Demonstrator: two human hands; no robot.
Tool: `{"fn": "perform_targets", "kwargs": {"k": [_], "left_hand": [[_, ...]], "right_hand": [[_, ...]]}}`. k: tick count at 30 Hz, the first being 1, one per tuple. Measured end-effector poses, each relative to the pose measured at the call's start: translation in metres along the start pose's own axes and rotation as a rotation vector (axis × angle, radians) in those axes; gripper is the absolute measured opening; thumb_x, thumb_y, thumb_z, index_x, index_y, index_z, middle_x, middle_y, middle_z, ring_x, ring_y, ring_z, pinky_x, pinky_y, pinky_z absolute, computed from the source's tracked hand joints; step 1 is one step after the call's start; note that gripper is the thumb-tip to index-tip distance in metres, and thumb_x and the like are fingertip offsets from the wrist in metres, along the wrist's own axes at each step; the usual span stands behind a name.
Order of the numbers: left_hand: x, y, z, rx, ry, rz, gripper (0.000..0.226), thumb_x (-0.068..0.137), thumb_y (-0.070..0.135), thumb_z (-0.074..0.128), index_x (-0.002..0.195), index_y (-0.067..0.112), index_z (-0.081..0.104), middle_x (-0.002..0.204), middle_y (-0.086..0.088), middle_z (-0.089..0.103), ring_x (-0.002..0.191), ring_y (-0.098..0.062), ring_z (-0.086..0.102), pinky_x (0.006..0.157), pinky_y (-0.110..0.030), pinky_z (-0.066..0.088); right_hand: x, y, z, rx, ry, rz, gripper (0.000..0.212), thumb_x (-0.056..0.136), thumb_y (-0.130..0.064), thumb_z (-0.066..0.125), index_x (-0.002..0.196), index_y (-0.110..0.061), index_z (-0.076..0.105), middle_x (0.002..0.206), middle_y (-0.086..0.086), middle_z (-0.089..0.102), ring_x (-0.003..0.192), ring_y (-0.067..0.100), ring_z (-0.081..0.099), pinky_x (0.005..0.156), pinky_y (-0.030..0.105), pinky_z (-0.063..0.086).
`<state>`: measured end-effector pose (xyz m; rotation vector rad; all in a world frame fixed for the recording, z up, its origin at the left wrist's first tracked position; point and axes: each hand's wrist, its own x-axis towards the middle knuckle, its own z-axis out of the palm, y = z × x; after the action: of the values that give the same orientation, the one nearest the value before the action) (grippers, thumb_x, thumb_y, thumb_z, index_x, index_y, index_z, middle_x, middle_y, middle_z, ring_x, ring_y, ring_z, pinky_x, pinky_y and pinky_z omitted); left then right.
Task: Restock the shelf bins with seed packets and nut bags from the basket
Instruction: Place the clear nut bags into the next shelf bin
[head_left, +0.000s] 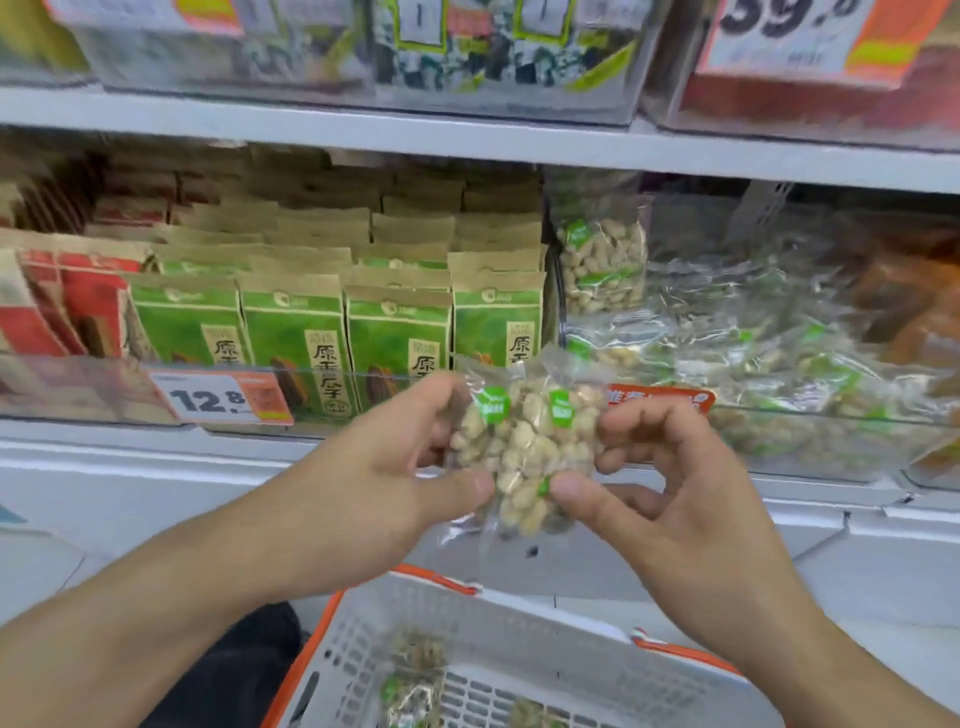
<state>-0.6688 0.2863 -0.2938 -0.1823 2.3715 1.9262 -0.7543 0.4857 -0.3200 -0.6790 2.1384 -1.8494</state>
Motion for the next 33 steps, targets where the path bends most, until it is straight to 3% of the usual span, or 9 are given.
{"fn": "perform_targets", "kwargs": {"k": [4,6,12,15,20,24,27,30,33], "left_hand": [[0.005,0.014,0.007,-0.206,-0.005,0.100,0.034,0.068,0.049,0.077,0.099,0.038,0.069,0.096,0.014,0.073,0.091,-0.007,0.069,0.072,-0.024,0.051],[0.007,0.017,0.016,-0.187,0.029,0.165,0.042,0.063,0.068,0.074,0.097,0.045,0.069,0.097,0.020,0.072,0.091,-0.002,0.069,0.074,-0.017,0.051],[0.015,0.029,0.049,-0.143,0.124,0.201,0.023,0.083,0.065,0.046,0.086,0.054,0.066,0.085,0.030,0.070,0.082,0.014,0.065,0.065,-0.001,0.044],[0.027,0.031,0.056,-0.046,0.224,0.229,0.042,0.084,0.067,0.039,0.094,0.034,0.062,0.090,0.021,0.070,0.086,0.007,0.064,0.070,-0.007,0.045],[0.053,0.026,0.060,0.106,0.318,0.360,0.058,0.086,0.075,0.031,0.089,0.021,0.054,0.080,0.008,0.064,0.075,-0.009,0.060,0.070,-0.036,0.050],[0.065,0.022,0.064,0.156,0.400,0.463,0.040,0.091,0.065,0.033,0.080,0.029,0.047,0.068,0.013,0.055,0.061,-0.005,0.049,0.059,-0.027,0.044],[0.069,0.018,0.073,0.203,0.447,0.508,0.041,0.093,0.065,0.033,0.081,0.027,0.044,0.068,0.005,0.050,0.059,-0.008,0.044,0.055,-0.028,0.041],[0.071,0.019,0.080,0.204,0.399,0.545,0.058,0.092,0.069,0.027,0.098,0.018,0.053,0.078,0.002,0.056,0.068,-0.009,0.052,0.062,-0.026,0.045],[0.075,0.020,0.077,0.273,0.380,0.565,0.056,0.099,0.060,0.022,0.122,0.020,0.054,0.114,0.012,0.062,0.113,-0.009,0.057,0.095,-0.030,0.046]], "right_hand": [[0.011,-0.018,-0.018,0.084,-0.039,0.046,0.083,0.044,-0.045,0.094,0.115,-0.026,0.054,0.104,-0.016,0.069,0.098,0.007,0.067,0.076,0.025,0.059],[0.009,-0.023,-0.021,0.089,-0.132,0.092,0.079,0.047,-0.041,0.096,0.113,-0.018,0.059,0.107,-0.005,0.073,0.102,0.016,0.070,0.078,0.034,0.062],[0.000,-0.029,-0.017,0.086,-0.075,0.084,0.081,0.034,-0.043,0.093,0.103,-0.028,0.054,0.101,-0.005,0.075,0.090,0.015,0.073,0.076,0.037,0.061],[0.009,-0.032,-0.022,0.025,-0.001,0.047,0.087,0.034,-0.038,0.092,0.110,-0.017,0.056,0.100,-0.003,0.076,0.090,0.015,0.074,0.078,0.041,0.062],[0.016,-0.033,-0.036,0.016,0.009,0.006,0.072,0.046,-0.035,0.093,0.106,-0.010,0.063,0.100,0.000,0.077,0.093,0.016,0.074,0.083,0.038,0.060],[0.019,-0.026,-0.046,0.232,-0.210,0.139,0.066,0.067,-0.026,0.084,0.124,-0.007,0.056,0.119,0.003,0.072,0.114,0.019,0.067,0.098,0.034,0.054],[0.021,-0.025,-0.056,0.198,-0.273,0.155,0.053,0.077,-0.013,0.081,0.125,-0.007,0.058,0.118,0.006,0.073,0.113,0.021,0.068,0.094,0.031,0.055],[0.023,-0.029,-0.067,0.054,-0.188,0.008,0.048,0.068,-0.015,0.080,0.112,-0.015,0.061,0.102,-0.003,0.077,0.098,0.013,0.073,0.080,0.022,0.057],[0.025,-0.032,-0.080,-0.278,0.074,-0.248,0.046,0.066,-0.031,0.084,0.104,-0.028,0.059,0.094,-0.012,0.073,0.091,0.008,0.071,0.078,0.022,0.057]]}}
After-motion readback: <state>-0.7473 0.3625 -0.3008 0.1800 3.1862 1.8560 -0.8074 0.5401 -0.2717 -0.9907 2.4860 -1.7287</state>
